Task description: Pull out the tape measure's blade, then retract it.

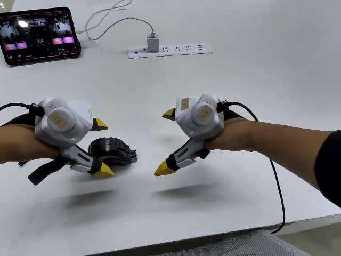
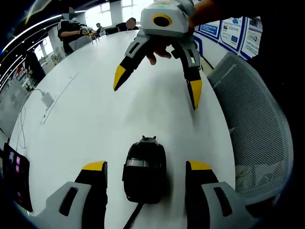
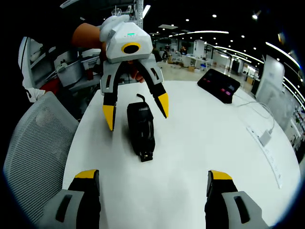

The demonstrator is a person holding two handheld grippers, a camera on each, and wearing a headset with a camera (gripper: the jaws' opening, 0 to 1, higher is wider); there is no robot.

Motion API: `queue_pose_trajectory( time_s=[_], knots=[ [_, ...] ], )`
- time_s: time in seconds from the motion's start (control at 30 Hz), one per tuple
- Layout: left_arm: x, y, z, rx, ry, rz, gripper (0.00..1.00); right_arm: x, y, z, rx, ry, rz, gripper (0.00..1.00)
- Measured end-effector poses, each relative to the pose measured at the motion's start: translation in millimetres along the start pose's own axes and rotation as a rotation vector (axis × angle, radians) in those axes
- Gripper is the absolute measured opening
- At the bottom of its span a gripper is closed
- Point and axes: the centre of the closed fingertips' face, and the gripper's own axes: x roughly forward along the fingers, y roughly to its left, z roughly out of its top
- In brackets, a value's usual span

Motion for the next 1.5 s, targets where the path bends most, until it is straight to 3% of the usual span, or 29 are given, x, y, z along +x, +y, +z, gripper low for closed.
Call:
queue_pose_trajectory(
  time_s=[0.27, 0.3, 0.4, 0.47, 0.53, 0.67, 0.9, 1.0, 1.1, 1.2, 1.5],
  knots=[
    [4.5, 4.4, -1.1, 0.023, 0.023, 0.009, 0.39, 13.2, -6.3, 4.8, -0.043, 0.009, 0.009, 0.84],
    [5.2, 4.1, -4.0, 0.047, 0.043, 0.003, 0.33, 14.2, -6.5, 5.6, -0.046, 0.01, 0.011, 0.83],
    [7.1, 2.6, -4.3, 0.062, 0.055, -0.006, 0.32, 17.4, -8.7, 7.6, -0.052, 0.01, 0.013, 0.79],
    [7.3, 4.8, -4.7, 0.033, 0.067, -0.01, 0.31, 20.0, -9.9, 9.4, -0.051, 0.009, 0.012, 0.78],
    [8.4, 4.9, -5.5, 0.062, 0.089, -0.012, 0.31, 22.9, -9.4, 10.4, -0.047, 0.008, 0.016, 0.75],
    [10.1, 5.5, -7.6, 0.078, 0.114, -0.002, 0.31, 28.9, -1.4, 8.5, -0.032, 0.026, 0.061, 0.63],
    [11.3, 5.3, -9.9, 0.097, 0.166, 0.022, 0.31, 40.1, 5.2, 11.6, -0.081, 0.033, 0.085, 0.53],
    [10.9, 5.0, -10.7, 0.098, 0.172, 0.027, 0.31, 44.8, 4.0, 7.5, -0.108, 0.05, 0.091, 0.42],
    [11.0, 5.5, -11.2, 0.086, 0.172, 0.027, 0.31, 52.9, 0.1, 2.7, -0.073, 0.066, 0.091, 0.29],
    [11.2, 4.9, -11.4, 0.09, 0.17, 0.03, 0.31, 58.9, 2.3, 4.8, -0.052, 0.065, 0.106, 0.27],
    [10.9, 5.8, -12.4, 0.081, 0.158, 0.044, 0.31, 69.3, 13.5, 4.2, -0.119, 0.093, 0.146, 0.18]
  ],
)
